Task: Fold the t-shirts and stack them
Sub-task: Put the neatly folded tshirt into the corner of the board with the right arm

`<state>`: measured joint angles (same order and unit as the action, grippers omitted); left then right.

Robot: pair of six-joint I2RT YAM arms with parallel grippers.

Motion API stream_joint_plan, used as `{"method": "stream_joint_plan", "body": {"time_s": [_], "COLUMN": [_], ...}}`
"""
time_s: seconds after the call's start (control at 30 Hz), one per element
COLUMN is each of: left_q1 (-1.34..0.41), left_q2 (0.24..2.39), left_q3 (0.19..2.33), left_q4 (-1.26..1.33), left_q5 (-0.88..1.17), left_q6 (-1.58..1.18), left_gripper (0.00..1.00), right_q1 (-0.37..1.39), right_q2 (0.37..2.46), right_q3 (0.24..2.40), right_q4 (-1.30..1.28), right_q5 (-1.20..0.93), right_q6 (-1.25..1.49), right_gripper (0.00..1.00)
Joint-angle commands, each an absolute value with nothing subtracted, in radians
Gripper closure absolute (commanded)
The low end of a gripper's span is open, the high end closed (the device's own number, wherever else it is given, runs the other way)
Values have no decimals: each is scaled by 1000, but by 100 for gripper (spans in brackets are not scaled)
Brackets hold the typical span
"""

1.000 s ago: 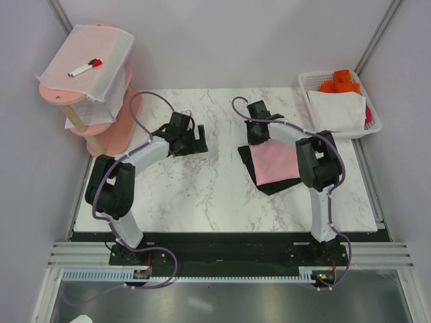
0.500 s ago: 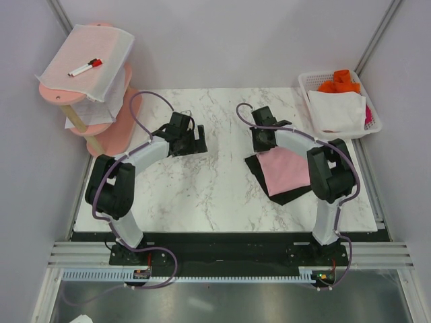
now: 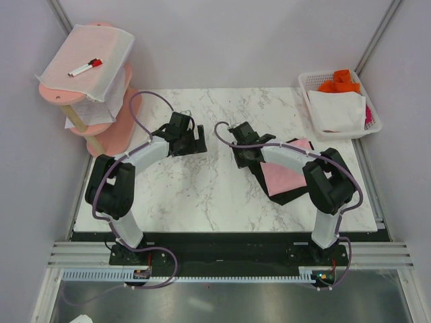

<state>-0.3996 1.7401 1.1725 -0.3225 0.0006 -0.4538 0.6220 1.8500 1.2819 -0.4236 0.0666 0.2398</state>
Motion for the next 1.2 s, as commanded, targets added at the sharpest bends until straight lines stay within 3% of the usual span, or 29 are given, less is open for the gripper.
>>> {"method": "stream_joint_plan", "body": {"time_s": [0.0,0.67,1.17], "left_q1": [-396,-396,-396], "left_q2": [1730,1727,1747], "left_q3": [1174,1157,1169], "left_q4": [-327,-325,-324], "left_q5": [-21,-29,-11], "left_q6": [-420,-425,-431], "left_gripper": [0,0,0], "right_q1": [627,586,315], "right_q2": [1845,1944,1875], "right_q3": [1246,1226,1097], "right_q4": [-410,-531,-574], "right_q5": [57,276,379], "right_q6": [259,342,370], "right_gripper": [100,100,100]}}
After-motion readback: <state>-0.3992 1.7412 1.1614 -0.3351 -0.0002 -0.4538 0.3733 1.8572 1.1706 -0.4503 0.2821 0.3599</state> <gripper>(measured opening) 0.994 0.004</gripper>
